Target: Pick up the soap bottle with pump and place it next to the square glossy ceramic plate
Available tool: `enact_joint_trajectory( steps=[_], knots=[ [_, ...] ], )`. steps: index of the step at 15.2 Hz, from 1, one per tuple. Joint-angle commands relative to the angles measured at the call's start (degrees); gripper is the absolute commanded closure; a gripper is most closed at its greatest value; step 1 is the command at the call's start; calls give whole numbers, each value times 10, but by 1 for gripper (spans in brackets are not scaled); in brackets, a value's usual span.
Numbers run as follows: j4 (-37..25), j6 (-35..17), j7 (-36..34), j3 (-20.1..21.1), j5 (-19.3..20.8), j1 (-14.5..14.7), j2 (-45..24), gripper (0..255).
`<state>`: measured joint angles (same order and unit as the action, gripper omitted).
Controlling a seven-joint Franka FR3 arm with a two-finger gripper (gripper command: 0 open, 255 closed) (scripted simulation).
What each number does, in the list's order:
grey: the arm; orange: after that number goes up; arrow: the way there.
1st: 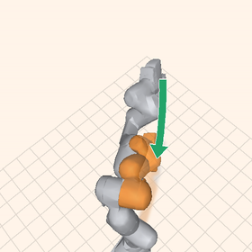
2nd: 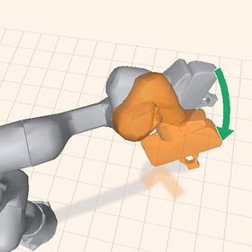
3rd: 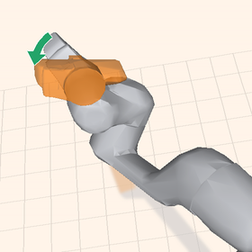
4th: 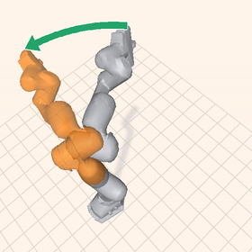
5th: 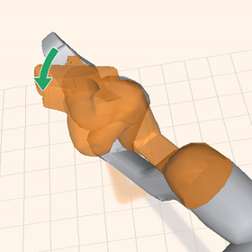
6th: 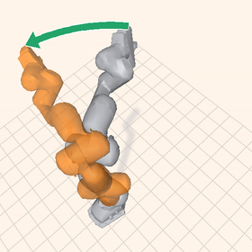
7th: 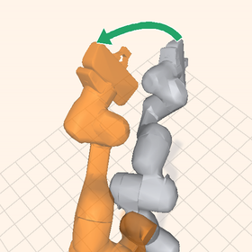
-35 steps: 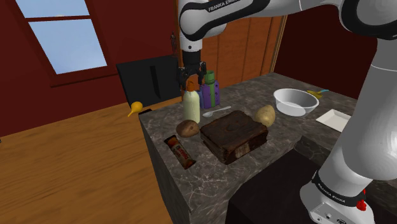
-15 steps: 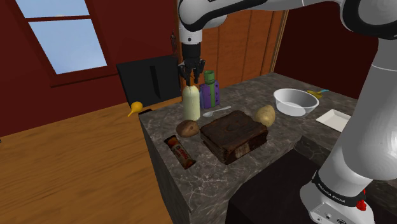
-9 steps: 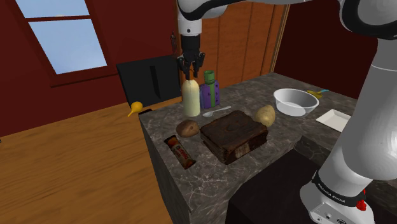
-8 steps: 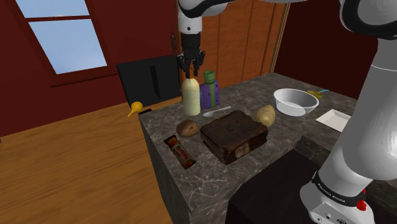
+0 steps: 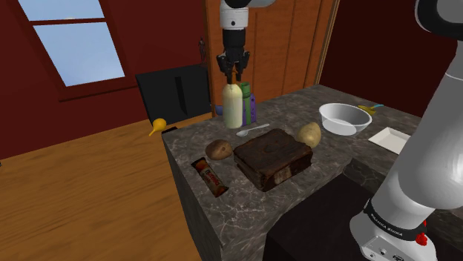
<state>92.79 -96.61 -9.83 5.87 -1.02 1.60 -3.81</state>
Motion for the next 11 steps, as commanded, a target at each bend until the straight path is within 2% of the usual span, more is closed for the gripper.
enact_joint_trajectory(
  steps=[1,11],
  knots=[
    [39,-5,21,-9,-4,-11,34,255],
    [182,-17,140,-75,0,-65,162,255]
  ],
)
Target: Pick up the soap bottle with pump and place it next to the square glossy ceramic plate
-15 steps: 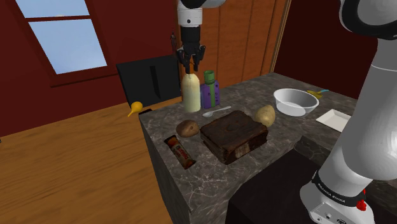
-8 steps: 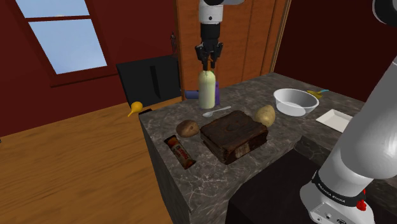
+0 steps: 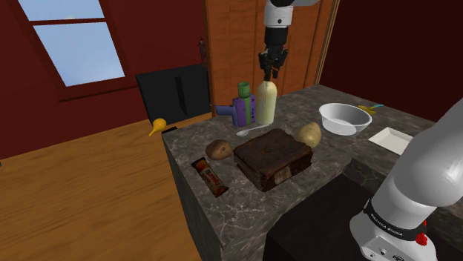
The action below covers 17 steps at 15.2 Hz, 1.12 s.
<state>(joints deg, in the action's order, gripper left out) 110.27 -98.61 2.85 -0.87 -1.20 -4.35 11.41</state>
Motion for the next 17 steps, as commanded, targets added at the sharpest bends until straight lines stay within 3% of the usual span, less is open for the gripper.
enact_joint_trajectory(
  steps=[1,9,17],
  knots=[
    [17,3,25,-15,4,-10,20,255],
    [74,8,125,-80,29,-53,82,255],
    [90,16,231,-154,62,-96,109,255]
  ],
)
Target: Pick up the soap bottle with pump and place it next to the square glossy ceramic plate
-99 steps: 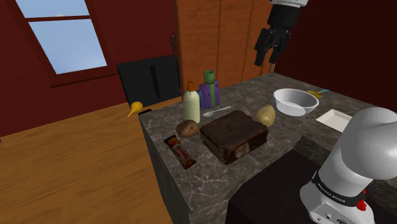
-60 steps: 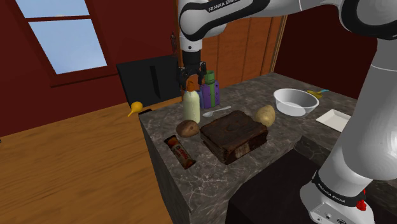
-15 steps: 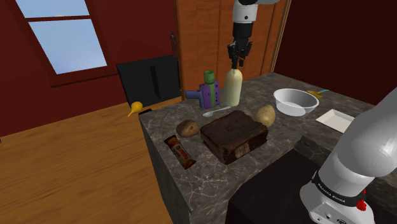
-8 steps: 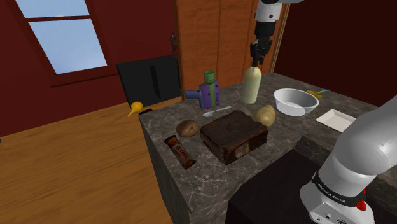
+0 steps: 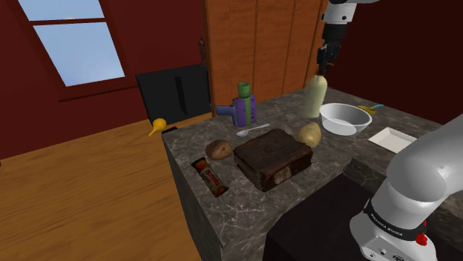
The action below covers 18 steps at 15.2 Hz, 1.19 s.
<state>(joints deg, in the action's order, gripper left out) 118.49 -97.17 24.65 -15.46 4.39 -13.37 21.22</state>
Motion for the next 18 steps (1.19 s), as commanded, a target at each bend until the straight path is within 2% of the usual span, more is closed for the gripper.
enact_joint_trajectory(
  steps=[1,11,18],
  knots=[
    [7,2,27,-18,10,-11,11,255],
    [-35,6,172,-122,36,-57,-19,255],
    [-102,7,287,-204,25,-82,-83,255]
  ],
)
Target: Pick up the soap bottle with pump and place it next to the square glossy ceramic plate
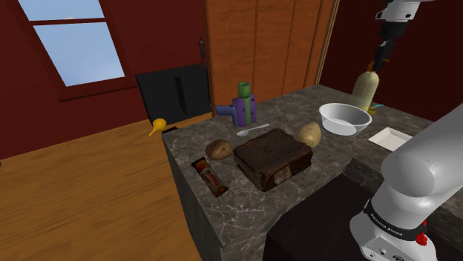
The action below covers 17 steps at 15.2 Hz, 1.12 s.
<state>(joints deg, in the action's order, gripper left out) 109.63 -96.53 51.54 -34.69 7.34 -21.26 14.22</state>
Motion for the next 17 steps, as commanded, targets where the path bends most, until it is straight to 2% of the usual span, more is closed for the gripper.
enact_joint_trajectory(
  steps=[1,6,17],
  knots=[
    [-26,1,36,-25,-10,-6,-26,255],
    [-92,6,125,-81,-48,-28,-99,255],
    [-6,-79,124,-82,-47,-30,-98,255]
  ],
)
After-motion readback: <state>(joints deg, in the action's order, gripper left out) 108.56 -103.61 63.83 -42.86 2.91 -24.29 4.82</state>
